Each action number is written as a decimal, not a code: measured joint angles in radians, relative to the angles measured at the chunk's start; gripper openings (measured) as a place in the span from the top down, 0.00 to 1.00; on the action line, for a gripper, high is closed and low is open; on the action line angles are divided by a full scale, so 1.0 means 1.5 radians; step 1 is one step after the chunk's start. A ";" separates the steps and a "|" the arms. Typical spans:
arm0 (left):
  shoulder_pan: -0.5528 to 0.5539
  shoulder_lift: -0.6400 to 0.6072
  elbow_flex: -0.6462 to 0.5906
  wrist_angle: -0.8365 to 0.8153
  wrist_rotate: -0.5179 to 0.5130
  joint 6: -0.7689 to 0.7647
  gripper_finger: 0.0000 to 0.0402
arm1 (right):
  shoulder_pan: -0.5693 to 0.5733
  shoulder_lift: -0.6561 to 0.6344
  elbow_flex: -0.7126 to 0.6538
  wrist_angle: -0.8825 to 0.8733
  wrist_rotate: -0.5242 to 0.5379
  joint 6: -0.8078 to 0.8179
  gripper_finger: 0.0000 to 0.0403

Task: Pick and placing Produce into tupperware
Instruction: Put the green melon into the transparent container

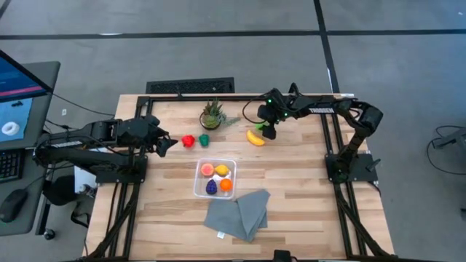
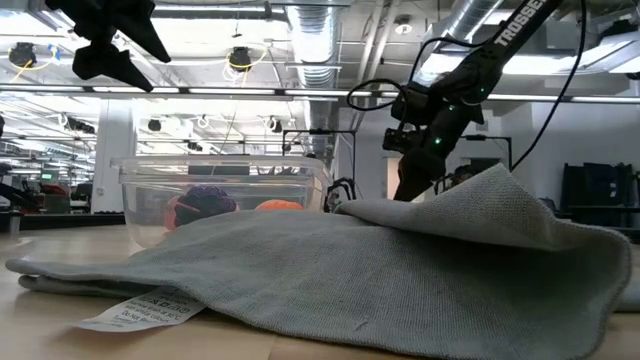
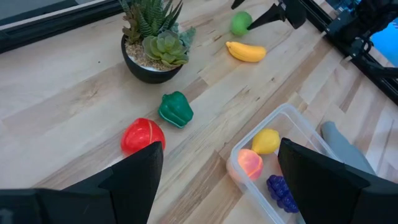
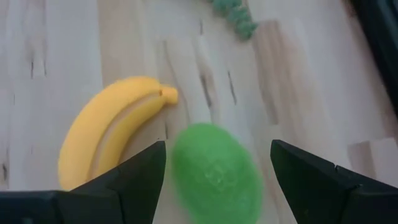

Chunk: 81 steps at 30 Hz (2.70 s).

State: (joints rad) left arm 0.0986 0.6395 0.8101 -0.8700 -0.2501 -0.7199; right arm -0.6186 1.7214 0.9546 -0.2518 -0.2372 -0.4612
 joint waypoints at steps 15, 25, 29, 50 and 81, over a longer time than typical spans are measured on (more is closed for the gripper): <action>0.000 0.000 0.000 0.000 -0.001 0.000 0.24 | 0.008 0.001 0.000 -0.034 0.006 -0.024 0.23; 0.000 0.000 0.000 0.000 -0.001 0.000 0.24 | 0.014 0.001 0.000 -0.034 0.002 -0.007 0.23; 0.000 0.000 0.000 0.000 -0.001 0.000 0.24 | 0.016 0.026 0.000 -0.032 0.002 0.014 0.23; 0.000 0.000 0.000 0.000 -0.001 -0.006 0.24 | 0.012 0.067 0.038 -0.047 0.022 0.035 0.34; 0.000 0.000 0.000 -0.001 -0.001 0.001 0.24 | 0.011 0.066 0.038 -0.061 0.027 0.049 0.38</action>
State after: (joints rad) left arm 0.0982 0.6395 0.8101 -0.8711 -0.2508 -0.7185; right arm -0.6026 1.8198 1.0115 -0.3435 -0.1968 -0.3878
